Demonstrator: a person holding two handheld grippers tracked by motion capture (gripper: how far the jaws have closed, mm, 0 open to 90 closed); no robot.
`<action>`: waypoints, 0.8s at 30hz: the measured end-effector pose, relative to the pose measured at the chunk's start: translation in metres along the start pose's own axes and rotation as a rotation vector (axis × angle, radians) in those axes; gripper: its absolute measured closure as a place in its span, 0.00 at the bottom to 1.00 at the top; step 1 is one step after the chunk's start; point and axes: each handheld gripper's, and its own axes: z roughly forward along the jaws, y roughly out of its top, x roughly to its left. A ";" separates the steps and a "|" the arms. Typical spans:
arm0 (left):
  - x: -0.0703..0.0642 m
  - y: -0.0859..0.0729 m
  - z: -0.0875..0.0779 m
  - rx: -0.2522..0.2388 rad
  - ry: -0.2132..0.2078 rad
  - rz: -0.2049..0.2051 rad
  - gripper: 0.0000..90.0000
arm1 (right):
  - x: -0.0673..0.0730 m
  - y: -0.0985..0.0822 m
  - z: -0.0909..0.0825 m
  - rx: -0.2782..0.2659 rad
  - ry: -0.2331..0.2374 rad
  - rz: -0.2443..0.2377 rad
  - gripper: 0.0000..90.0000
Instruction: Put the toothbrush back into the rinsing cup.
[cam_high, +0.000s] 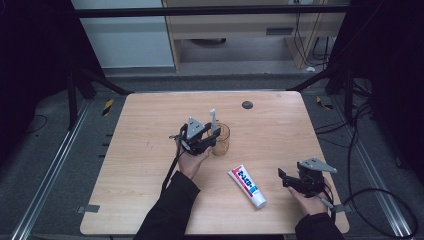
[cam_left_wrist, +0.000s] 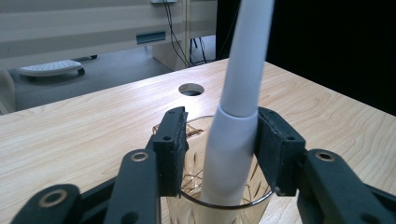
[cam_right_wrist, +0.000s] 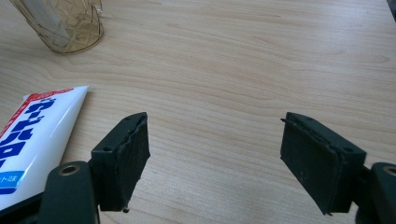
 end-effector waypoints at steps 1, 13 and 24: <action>0.000 0.000 -0.001 0.001 -0.001 -0.001 0.59 | 0.000 0.000 0.000 0.000 0.001 0.000 0.26; 0.001 0.006 -0.032 0.037 0.023 0.055 0.52 | 0.003 0.003 -0.003 -0.018 0.005 -0.002 0.26; 0.009 -0.002 -0.072 0.109 0.083 0.069 0.48 | 0.014 0.011 -0.014 -0.049 0.040 -0.012 0.30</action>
